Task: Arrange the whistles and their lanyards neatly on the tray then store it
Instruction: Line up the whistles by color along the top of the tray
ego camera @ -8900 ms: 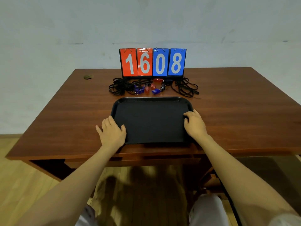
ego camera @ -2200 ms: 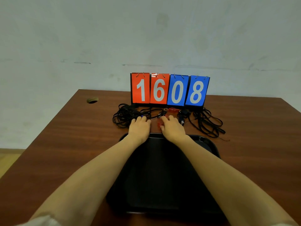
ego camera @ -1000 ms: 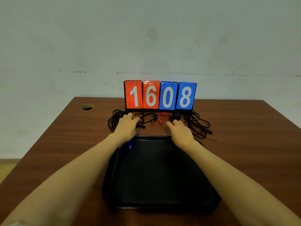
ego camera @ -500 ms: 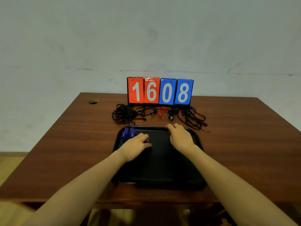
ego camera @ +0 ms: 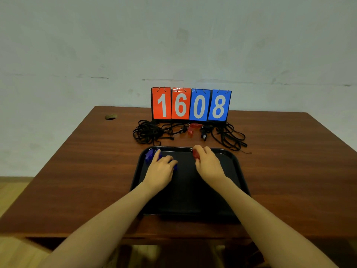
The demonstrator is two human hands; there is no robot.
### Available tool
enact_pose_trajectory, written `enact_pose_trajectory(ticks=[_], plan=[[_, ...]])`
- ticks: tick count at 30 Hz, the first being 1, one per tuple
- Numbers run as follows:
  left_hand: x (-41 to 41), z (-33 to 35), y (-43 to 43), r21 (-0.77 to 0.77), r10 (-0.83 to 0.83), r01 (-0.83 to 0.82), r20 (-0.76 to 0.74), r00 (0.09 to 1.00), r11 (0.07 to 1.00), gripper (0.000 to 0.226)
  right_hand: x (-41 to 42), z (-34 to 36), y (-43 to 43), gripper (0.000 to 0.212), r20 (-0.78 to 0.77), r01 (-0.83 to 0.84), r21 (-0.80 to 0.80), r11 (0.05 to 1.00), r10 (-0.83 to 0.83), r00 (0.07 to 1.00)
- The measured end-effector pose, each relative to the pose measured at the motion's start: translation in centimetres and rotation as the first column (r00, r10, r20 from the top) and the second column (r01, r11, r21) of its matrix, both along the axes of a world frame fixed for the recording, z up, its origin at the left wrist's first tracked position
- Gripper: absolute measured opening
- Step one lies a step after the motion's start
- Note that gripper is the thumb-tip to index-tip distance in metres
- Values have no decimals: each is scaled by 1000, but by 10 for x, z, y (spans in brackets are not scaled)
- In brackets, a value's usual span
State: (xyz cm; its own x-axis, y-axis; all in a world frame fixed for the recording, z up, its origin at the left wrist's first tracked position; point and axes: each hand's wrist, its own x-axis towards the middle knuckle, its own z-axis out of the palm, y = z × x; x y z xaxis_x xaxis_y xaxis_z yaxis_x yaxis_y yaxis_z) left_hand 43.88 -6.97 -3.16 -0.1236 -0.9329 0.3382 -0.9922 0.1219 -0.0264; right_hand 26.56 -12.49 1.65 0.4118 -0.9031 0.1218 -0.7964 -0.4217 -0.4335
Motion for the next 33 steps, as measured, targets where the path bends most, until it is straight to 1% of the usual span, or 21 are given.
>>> enact_pose_trajectory(ticks=[3, 5, 7, 9, 10, 12, 15, 16, 18, 21, 26, 28, 31, 33], plan=[[2, 7, -9, 116, 41, -40, -1, 999, 992, 38, 2, -4, 2, 39, 13, -7, -12, 1000, 7, 1000], [4, 12, -14, 156, 64, -65, 13, 998, 986, 41, 4, -6, 2, 35, 45, 0, 5, 1000, 0, 999], [9, 14, -18, 167, 68, -68, 5, 998, 984, 36, 6, -7, 1, 27, 76, 9, 30, 1000, -11, 997], [15, 12, -21, 164, 86, -77, -50, 995, 983, 30, 7, -8, -1, 20, 101, 8, 55, 998, -13, 995], [17, 12, -21, 165, 92, -77, -81, 993, 983, 29, 8, -9, -2, 20, 116, 6, 70, 998, -14, 993], [19, 12, -22, 168, 89, -69, -117, 989, 983, 31, 8, -10, -3, 23, 156, 6, 97, 995, -22, 988], [20, 12, -19, 167, 84, -61, -133, 988, 984, 40, 9, -12, -5, 21, 179, 16, 106, 994, -34, 983], [21, 11, -18, 152, 74, -55, -125, 989, 987, 43, 9, -13, -5, 21, 178, 16, 108, 994, -35, 983], [25, 6, -15, 74, 44, -37, -100, 994, 997, 48, 10, -15, -6, 22, 180, 8, 121, 993, -30, 983], [31, 2, -13, 0, 52, -52, -72, 996, 999, 46, 12, -19, -8, 25, 178, -28, 110, 994, 8, 984], [35, 0, -14, 2, 56, -56, 31, 998, 998, 40, 22, -21, -8, 24, 200, -40, 106, 994, 18, 980], [35, -1, -15, -31, 54, -51, 72, 996, 998, 38, 27, -21, -8, 24, 198, -42, 99, 994, 22, 980], [35, 3, -18, -48, 75, -70, 132, 988, 996, 35, 34, -23, -9, 25, 154, -53, 81, 995, 40, 987], [36, 5, -20, -39, 90, -85, 160, 983, 996, 33, 38, -25, -10, 32, 106, -56, 70, 996, 49, 993]])
